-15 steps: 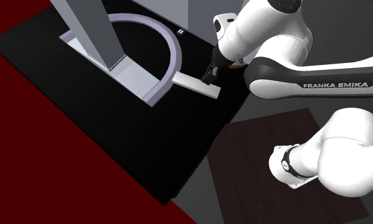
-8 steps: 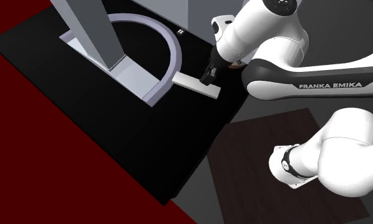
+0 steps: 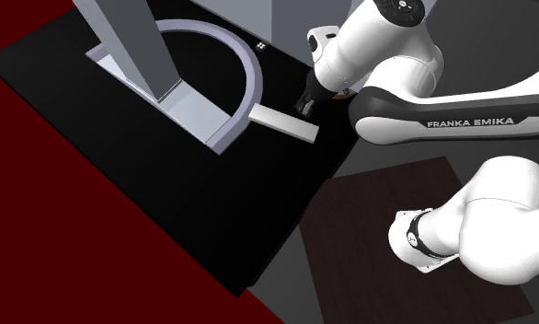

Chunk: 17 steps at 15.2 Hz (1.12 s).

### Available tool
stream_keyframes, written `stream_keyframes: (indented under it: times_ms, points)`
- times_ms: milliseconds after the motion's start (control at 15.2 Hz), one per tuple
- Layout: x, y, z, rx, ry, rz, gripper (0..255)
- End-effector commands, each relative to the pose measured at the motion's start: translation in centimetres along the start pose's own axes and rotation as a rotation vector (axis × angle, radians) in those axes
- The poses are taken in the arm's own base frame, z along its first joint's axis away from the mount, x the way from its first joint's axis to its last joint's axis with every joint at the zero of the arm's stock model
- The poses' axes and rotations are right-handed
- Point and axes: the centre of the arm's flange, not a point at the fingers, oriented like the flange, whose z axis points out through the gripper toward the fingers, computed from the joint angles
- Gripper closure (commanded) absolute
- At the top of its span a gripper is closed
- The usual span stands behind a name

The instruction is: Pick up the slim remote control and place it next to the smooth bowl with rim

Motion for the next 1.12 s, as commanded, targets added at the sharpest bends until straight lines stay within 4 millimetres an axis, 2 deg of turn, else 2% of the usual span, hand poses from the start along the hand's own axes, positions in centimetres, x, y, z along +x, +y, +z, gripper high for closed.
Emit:
stream_keyframes:
  times_ms: [0,132,198,528,594,660,726,792,1056]
  points:
    - [0.0,0.0,0.0,0.0,0.0,0.0,255]
    - [0.0,0.0,0.0,0.0,0.0,0.0,255]
    - [0.0,0.0,0.0,0.0,0.0,0.0,0]
    - [5.2,0.5,6.9,0.089,-0.253,0.099,0]
    - [5.9,0.6,8.4,0.105,-0.301,0.118,0]
    - [5.8,0.5,8.9,0.105,-0.301,0.118,0]
    - [7.9,-1.8,2.1,0.064,-0.158,0.658,0]
    - [7.9,-1.8,2.1,0.064,-0.158,0.658,0]
    - [6.2,-0.3,6.5,0.085,-0.243,0.349,0]
